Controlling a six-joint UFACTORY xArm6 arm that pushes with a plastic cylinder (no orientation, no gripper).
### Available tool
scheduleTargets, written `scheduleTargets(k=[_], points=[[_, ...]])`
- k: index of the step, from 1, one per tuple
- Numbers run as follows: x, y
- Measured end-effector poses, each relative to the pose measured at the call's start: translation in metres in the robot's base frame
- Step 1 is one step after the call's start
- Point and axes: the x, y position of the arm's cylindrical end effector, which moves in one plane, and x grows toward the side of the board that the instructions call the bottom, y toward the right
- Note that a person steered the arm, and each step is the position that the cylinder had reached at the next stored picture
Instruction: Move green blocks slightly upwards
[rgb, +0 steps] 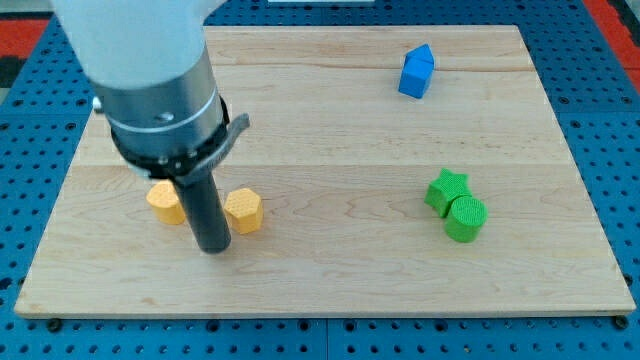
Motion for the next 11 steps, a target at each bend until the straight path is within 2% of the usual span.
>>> scheduleTargets(k=[2, 4, 5, 7, 9, 11], points=[[0.013, 0.179], [0.011, 0.264], [0.011, 0.286], [-0.006, 0.273], [-0.045, 0.261], [-0.077, 0.216]])
